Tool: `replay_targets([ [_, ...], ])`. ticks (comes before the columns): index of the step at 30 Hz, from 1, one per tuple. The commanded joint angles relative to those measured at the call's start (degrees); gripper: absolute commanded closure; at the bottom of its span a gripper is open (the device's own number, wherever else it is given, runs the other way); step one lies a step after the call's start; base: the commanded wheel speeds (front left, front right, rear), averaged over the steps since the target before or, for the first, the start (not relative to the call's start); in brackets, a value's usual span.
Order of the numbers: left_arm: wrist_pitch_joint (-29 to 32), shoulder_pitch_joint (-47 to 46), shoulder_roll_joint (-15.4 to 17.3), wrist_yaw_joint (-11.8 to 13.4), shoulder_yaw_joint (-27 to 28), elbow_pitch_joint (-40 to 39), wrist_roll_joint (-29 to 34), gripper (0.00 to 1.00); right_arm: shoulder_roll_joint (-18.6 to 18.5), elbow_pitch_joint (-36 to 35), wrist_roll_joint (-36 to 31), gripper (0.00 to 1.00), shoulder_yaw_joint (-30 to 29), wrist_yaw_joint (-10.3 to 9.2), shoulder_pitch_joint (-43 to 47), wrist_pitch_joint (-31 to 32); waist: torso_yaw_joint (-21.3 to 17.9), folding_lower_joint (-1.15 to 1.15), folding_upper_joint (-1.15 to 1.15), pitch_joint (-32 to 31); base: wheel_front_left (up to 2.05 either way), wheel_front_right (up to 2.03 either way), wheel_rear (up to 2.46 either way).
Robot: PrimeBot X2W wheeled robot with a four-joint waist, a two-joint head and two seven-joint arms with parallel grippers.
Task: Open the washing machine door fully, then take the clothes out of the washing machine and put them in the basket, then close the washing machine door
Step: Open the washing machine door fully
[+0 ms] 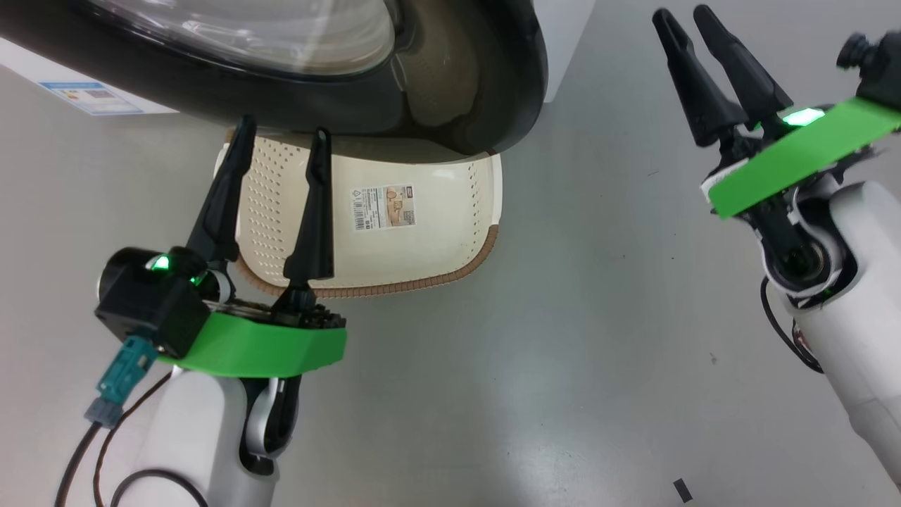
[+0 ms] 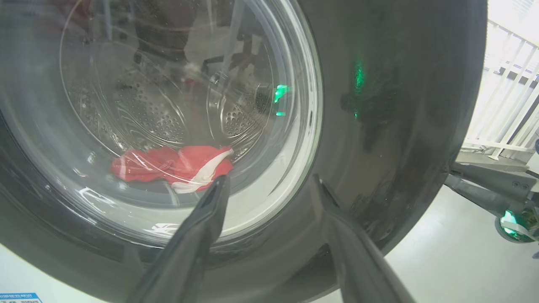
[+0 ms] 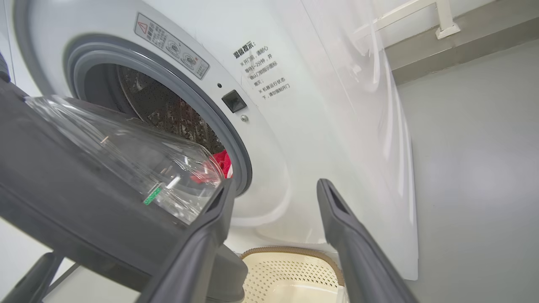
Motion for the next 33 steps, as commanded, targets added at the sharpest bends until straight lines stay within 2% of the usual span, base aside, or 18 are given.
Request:
replay_targets([
  [1, -0.4, 1.3, 1.1, 0.0, 2.0, -1.8, 0.4, 0.00, -0.3, -1.4, -2.6, 0.00, 0.9, 0.03, 2.1, -1.8, -0.3, 0.00, 0.00, -0.1, 0.00, 0.00, 0.00],
  [5, -0.4, 1.9, 1.1, 0.2, 2.4, -2.7, 0.6, 0.00, -0.8, -0.3, -11.1, 0.00, 0.8, 0.03, 4.2, -8.3, -0.7, 0.00, 0.00, -0.3, 0.00, 0.00, 0.00],
  [9, -0.4, 2.6, 1.1, 0.7, 2.7, -4.4, 1.5, 0.00, 0.3, -0.4, -21.6, 0.00, -3.6, 0.03, 6.7, -11.1, -0.9, 0.00, 0.00, -0.3, 0.00, 0.00, 0.00],
  [10, -0.4, 2.9, 1.1, 0.8, 2.7, -5.0, 1.8, 0.00, 1.9, -2.0, -27.7, 0.00, -7.1, 0.03, 8.3, -11.3, -0.9, 0.00, 0.00, -0.2, 0.00, 0.00, 0.00],
  [12, -0.4, 3.0, 1.1, 0.9, 2.8, -5.6, 2.1, 0.00, 4.6, -5.4, -33.7, 0.00, -11.9, 0.03, 10.1, -11.4, -1.0, 0.00, 0.00, 0.1, 0.00, 0.00, 0.00],
  [15, -0.4, 3.1, 1.1, 0.8, 2.8, -6.2, 2.4, 0.00, 8.7, -10.0, -41.3, 0.00, -17.0, 0.03, 13.8, -11.4, -0.9, 0.00, 0.00, 0.2, 0.00, 0.00, 0.00],
  [18, -0.4, 3.2, 1.1, 0.8, 2.8, -6.7, 2.3, 0.00, 11.6, -13.6, -46.7, 0.00, -19.7, 0.03, 17.0, -11.4, -0.8, 0.00, 0.00, 0.2, 0.00, 0.00, 0.00],
  [25, -0.4, 4.1, 1.1, 0.8, 3.2, -7.4, 2.5, 0.00, 14.5, -19.3, -51.8, 0.00, -21.1, 0.03, 22.5, -11.4, -0.8, 0.00, 0.00, -0.1, 0.00, 0.00, 0.00],
  [33, -0.4, 5.0, 1.1, 1.0, 3.6, -7.3, 2.7, 0.00, 15.7, -21.6, -53.2, 0.00, -22.2, 0.03, 27.1, -11.4, -0.9, 0.00, 0.00, -0.4, 0.00, 0.00, 0.00],
])
